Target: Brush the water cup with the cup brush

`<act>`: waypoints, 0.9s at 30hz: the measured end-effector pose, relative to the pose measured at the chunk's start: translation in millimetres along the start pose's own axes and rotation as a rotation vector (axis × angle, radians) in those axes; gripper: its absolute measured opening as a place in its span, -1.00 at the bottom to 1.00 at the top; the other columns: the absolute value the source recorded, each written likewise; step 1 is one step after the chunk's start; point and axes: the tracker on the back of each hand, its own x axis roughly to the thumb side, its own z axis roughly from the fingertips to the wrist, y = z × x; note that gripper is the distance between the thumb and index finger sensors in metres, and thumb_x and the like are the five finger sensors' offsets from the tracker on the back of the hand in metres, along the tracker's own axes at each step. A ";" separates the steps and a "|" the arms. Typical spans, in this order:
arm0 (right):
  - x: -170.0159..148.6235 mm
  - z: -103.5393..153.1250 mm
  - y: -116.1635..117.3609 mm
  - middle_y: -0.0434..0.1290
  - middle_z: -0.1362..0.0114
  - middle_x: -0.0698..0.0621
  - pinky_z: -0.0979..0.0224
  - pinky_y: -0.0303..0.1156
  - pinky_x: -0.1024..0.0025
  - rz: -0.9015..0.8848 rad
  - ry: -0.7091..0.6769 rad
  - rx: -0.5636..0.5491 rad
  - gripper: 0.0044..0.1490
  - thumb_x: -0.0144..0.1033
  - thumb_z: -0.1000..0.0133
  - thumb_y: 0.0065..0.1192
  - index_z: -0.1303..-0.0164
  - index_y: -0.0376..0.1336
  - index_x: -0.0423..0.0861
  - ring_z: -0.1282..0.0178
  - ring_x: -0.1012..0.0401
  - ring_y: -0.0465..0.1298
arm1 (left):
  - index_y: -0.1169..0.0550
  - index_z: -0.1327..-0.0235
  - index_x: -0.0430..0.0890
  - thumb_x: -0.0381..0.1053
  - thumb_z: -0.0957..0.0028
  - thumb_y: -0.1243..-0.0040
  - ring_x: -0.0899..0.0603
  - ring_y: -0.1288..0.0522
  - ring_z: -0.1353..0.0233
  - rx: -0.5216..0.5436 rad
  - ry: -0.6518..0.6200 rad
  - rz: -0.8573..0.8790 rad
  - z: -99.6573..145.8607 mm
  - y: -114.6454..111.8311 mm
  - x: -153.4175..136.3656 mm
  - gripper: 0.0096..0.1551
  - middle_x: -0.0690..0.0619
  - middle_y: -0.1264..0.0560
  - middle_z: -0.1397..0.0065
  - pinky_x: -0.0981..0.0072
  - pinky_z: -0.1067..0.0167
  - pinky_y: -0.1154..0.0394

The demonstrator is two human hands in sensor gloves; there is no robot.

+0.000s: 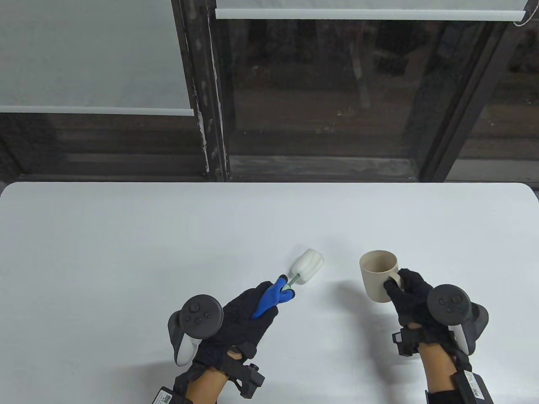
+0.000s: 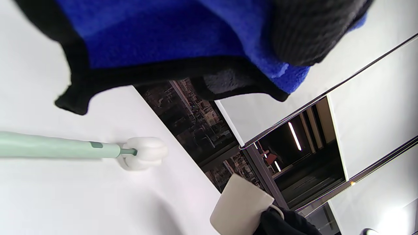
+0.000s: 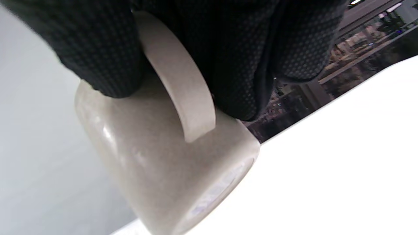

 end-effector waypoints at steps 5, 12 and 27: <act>-20.2 -2.9 12.8 0.52 -0.27 0.09 -0.27 0.59 0.26 0.048 0.084 0.026 -0.49 0.18 0.04 0.47 -0.01 0.40 0.15 -0.15 0.21 0.74 | -0.43 -0.47 0.16 0.28 0.03 -0.31 -0.20 -0.50 -0.51 -0.022 0.021 -0.005 -1.4 -1.1 -3.0 -0.25 0.01 -0.47 -0.55 -0.08 -0.51 -0.33; -38.7 -3.1 22.4 0.50 -0.30 0.13 -0.32 0.59 0.29 0.042 0.174 0.045 -0.51 0.19 0.03 0.45 -0.01 0.38 0.19 -0.21 0.25 0.72 | -0.42 -0.48 0.16 0.28 0.03 -0.31 -0.20 -0.46 -0.55 -0.033 0.043 -0.011 -2.2 -2.2 -5.2 -0.24 0.01 -0.44 -0.58 -0.10 -0.53 -0.30; -46.7 -3.1 36.6 0.48 -0.34 0.05 -0.29 0.54 0.14 0.113 0.259 0.117 -0.42 0.28 0.06 0.36 -0.06 0.44 0.18 -0.24 0.12 0.68 | -0.40 -0.50 0.16 0.30 0.05 -0.31 -0.21 -0.42 -0.59 -0.053 0.061 -0.034 -2.9 -4.9 -5.3 -0.21 0.01 -0.40 -0.61 -0.13 -0.56 -0.25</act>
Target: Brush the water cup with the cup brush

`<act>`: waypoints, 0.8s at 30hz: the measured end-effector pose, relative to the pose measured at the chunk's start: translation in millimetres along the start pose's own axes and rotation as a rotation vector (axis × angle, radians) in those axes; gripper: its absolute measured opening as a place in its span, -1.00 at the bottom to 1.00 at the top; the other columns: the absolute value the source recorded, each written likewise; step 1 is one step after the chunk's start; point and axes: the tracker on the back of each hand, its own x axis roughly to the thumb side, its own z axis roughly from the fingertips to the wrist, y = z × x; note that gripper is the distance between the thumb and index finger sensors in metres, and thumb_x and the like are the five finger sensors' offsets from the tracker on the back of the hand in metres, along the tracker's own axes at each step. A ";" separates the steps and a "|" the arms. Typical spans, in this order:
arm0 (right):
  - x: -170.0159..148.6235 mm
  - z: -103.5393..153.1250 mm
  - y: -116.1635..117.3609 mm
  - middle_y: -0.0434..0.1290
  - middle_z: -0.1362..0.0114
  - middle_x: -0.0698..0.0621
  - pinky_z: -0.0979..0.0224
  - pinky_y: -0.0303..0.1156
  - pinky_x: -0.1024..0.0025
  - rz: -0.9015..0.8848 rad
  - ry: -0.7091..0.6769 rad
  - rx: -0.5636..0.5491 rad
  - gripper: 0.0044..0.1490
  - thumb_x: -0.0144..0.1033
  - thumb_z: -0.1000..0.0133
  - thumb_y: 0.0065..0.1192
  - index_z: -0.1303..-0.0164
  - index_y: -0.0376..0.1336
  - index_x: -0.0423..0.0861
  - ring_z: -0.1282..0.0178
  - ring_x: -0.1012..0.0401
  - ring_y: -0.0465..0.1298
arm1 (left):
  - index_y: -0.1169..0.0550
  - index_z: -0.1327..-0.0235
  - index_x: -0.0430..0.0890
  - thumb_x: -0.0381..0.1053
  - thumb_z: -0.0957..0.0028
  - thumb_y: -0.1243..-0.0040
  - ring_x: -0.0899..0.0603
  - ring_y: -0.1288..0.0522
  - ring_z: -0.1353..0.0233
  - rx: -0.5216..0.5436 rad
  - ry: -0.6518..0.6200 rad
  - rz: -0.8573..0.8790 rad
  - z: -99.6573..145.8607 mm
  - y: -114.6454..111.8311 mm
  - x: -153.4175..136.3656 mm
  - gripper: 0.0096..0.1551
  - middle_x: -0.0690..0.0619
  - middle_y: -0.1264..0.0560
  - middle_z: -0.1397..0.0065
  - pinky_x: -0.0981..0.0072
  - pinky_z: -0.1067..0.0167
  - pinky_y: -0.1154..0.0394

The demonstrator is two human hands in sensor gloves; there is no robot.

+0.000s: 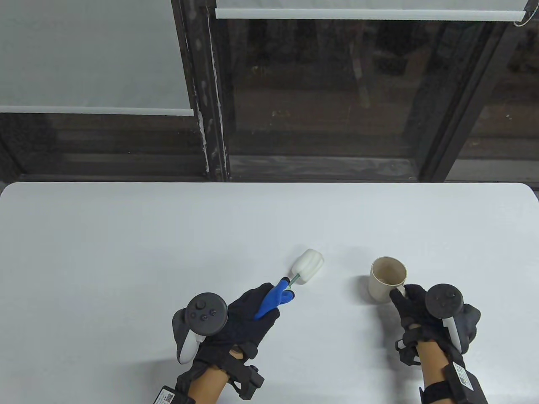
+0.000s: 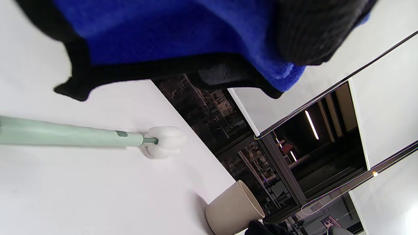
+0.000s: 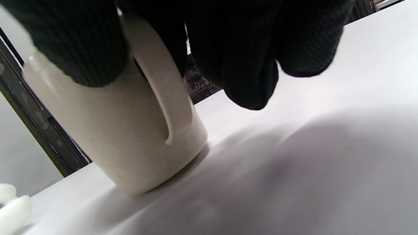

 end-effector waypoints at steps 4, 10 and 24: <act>0.4 -0.6 2.2 0.47 -0.35 0.04 -0.30 0.53 0.11 0.009 0.002 0.019 -0.39 0.28 0.06 0.34 -0.09 0.44 0.17 -0.26 0.09 0.67 | -0.40 -0.50 0.16 0.30 0.05 -0.31 -0.21 -0.41 -0.59 -0.003 0.003 -0.006 0.0 -0.3 0.1 -0.21 0.02 -0.40 -0.61 -0.13 -0.56 -0.24; 3.2 1.0 -3.2 0.43 -0.40 0.00 -0.33 0.48 0.04 0.026 -0.002 0.005 -0.22 0.35 0.07 0.29 -0.28 0.35 0.13 -0.32 0.03 0.62 | -0.40 -0.50 0.17 0.30 0.05 -0.31 -0.21 -0.41 -0.59 0.000 0.004 -0.014 0.0 -0.1 0.2 -0.21 0.02 -0.40 -0.62 -0.13 -0.57 -0.23; 52.7 26.9 -32.9 0.19 -0.57 0.02 -0.48 0.14 -0.22 0.101 -0.315 -0.133 -0.09 0.42 0.03 0.11 -0.52 0.08 0.26 -0.61 -0.08 0.25 | -0.38 -0.51 0.19 0.32 0.05 -0.30 -0.22 -0.32 -0.66 0.061 0.062 -0.096 2.1 3.7 -0.5 -0.20 0.03 -0.34 -0.66 -0.16 -0.60 -0.16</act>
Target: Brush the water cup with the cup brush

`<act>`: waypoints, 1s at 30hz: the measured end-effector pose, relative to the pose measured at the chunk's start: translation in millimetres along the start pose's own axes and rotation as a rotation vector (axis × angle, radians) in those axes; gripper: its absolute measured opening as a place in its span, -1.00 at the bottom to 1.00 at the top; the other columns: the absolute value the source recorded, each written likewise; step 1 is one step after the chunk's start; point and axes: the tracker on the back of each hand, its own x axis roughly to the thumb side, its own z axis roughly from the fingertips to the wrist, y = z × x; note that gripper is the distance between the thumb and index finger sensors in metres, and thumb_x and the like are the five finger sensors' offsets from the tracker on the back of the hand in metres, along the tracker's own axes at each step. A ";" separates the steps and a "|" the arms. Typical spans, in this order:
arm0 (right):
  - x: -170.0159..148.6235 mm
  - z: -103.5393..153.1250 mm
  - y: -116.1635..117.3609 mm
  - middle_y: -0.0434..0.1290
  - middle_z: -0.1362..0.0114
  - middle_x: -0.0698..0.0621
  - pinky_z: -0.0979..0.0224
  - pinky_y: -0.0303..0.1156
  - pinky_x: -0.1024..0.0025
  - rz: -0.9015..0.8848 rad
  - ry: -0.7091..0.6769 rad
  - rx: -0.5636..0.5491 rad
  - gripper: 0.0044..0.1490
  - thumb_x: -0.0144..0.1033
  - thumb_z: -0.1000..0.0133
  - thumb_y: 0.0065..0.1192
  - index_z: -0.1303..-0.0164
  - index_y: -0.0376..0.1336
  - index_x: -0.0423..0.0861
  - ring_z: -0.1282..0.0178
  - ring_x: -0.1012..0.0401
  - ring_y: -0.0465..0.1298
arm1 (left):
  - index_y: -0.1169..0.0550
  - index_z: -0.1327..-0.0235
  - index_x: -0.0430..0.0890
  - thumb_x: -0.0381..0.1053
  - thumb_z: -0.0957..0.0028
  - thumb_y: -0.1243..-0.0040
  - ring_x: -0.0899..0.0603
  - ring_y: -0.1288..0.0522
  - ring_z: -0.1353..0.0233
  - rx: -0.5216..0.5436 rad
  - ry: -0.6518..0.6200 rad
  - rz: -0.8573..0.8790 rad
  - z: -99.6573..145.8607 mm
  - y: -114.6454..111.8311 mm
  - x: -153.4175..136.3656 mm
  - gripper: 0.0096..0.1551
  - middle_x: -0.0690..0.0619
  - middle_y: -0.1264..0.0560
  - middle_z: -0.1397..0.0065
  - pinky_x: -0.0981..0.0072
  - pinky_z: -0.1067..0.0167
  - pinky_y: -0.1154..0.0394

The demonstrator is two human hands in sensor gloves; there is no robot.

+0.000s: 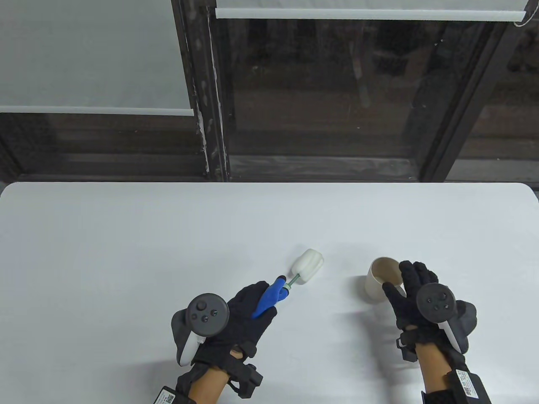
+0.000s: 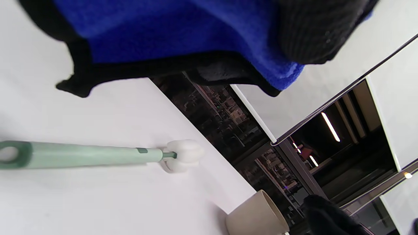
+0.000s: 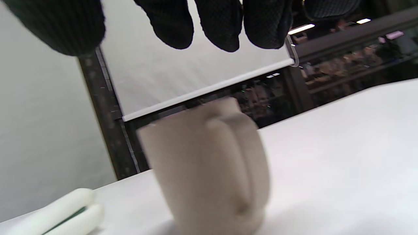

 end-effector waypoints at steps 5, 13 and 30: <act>30.0 9.4 -9.1 0.22 -0.57 0.04 -0.48 0.15 -0.21 0.020 -0.123 -0.025 -0.12 0.42 0.02 0.10 -0.51 0.11 0.26 -0.61 -0.05 0.28 | -0.32 -0.54 0.22 0.31 0.04 -0.27 -0.19 -0.14 -0.75 0.027 0.044 -0.033 -0.2 3.7 -1.2 -0.18 0.09 -0.25 -0.72 -0.18 -0.65 -0.04; 52.9 20.2 -16.1 0.24 -0.57 0.06 -0.49 0.18 -0.19 0.017 -0.212 -0.032 -0.14 0.41 0.01 0.10 -0.50 0.14 0.25 -0.59 -0.02 0.33 | -0.25 -0.57 0.23 0.29 0.00 -0.26 -0.17 -0.18 -0.73 0.131 0.066 -0.125 -0.3 28.4 10.8 -0.16 0.09 -0.24 -0.71 -0.17 -0.66 -0.03; 50.8 17.1 -19.4 0.25 -0.57 0.04 -0.49 0.19 -0.19 -0.056 -0.181 0.015 -0.13 0.40 -0.01 0.09 -0.51 0.15 0.20 -0.60 -0.03 0.33 | -0.16 -0.57 0.31 0.30 0.02 -0.25 -0.09 -0.13 -0.76 -0.061 0.597 -0.657 -102.4 17.2 -90.5 -0.12 0.19 -0.20 -0.72 -0.15 -0.69 -0.02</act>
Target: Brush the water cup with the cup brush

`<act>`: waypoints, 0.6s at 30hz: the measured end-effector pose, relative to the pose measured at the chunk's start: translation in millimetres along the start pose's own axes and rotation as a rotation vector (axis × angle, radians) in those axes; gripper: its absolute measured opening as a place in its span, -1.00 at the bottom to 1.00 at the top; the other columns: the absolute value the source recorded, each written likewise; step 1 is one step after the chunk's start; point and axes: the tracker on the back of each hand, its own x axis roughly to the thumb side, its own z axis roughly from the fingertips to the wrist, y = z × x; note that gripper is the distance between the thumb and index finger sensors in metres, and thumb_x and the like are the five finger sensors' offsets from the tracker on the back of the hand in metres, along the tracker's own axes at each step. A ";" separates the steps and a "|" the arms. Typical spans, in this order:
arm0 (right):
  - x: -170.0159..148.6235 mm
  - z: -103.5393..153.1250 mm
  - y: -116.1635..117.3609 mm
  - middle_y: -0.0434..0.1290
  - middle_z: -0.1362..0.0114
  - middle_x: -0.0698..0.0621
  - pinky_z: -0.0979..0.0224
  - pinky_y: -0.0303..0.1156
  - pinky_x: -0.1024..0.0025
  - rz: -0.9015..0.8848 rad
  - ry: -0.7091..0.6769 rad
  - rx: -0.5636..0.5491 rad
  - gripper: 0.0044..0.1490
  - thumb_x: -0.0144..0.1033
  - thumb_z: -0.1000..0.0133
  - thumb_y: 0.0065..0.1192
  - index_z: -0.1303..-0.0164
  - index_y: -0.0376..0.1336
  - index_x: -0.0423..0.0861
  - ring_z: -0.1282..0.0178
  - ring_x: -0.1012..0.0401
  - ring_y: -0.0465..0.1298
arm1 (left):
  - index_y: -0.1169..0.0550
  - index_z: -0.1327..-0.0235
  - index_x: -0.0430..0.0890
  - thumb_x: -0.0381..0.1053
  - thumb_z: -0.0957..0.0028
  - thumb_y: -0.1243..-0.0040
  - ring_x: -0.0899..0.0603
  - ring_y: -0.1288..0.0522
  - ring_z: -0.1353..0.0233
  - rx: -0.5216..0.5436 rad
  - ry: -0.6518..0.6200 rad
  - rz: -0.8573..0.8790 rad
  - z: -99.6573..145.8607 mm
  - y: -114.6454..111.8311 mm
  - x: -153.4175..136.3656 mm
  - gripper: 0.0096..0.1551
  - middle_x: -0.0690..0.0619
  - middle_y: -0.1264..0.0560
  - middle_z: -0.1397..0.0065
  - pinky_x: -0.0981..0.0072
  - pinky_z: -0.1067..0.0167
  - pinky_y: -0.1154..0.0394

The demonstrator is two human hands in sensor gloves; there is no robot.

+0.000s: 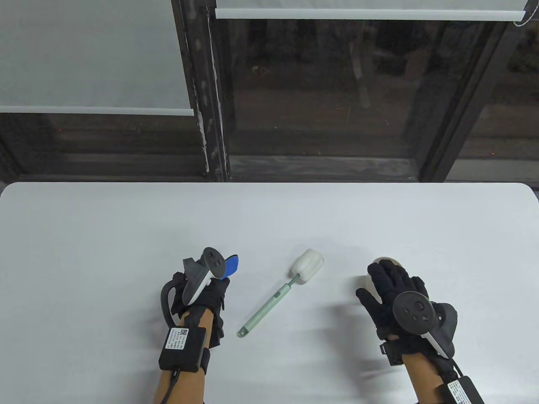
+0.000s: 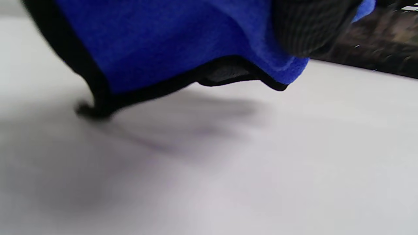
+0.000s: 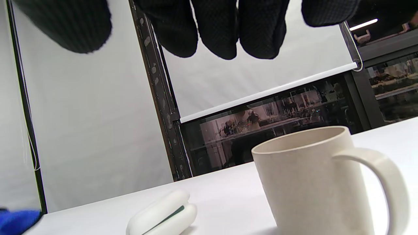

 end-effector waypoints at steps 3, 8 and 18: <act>-3.5 -1.9 2.5 0.25 -0.57 0.04 -0.50 0.19 -0.19 -0.015 0.016 0.024 -0.13 0.40 -0.01 0.09 -0.51 0.16 0.19 -0.60 -0.02 0.33 | -0.14 -0.57 0.34 0.32 0.04 -0.25 -0.07 -0.08 -0.79 -0.080 0.052 -0.002 -12.9 -19.6 -10.1 -0.10 0.24 -0.16 -0.74 -0.14 -0.70 0.00; -5.6 -3.7 6.8 0.25 -0.57 0.06 -0.51 0.19 -0.19 -0.024 0.034 0.056 -0.12 0.41 -0.01 0.08 -0.51 0.15 0.20 -0.61 -0.01 0.33 | -0.05 -0.57 0.41 0.47 0.20 -0.22 -0.09 0.15 -0.82 -0.178 0.040 0.083 -19.7 -32.8 -13.7 0.05 0.29 0.06 -0.80 -0.17 -0.71 0.09; -2.9 -3.1 9.8 0.23 -0.59 0.06 -0.51 0.17 -0.20 -0.032 0.034 0.097 -0.11 0.42 -0.01 0.06 -0.53 0.13 0.20 -0.63 -0.02 0.30 | 0.28 -0.36 0.57 0.67 0.43 0.09 -0.02 0.65 -0.65 -0.429 0.001 0.112 -30.5 -45.1 -14.8 0.12 0.49 0.52 -0.61 -0.19 -0.59 0.55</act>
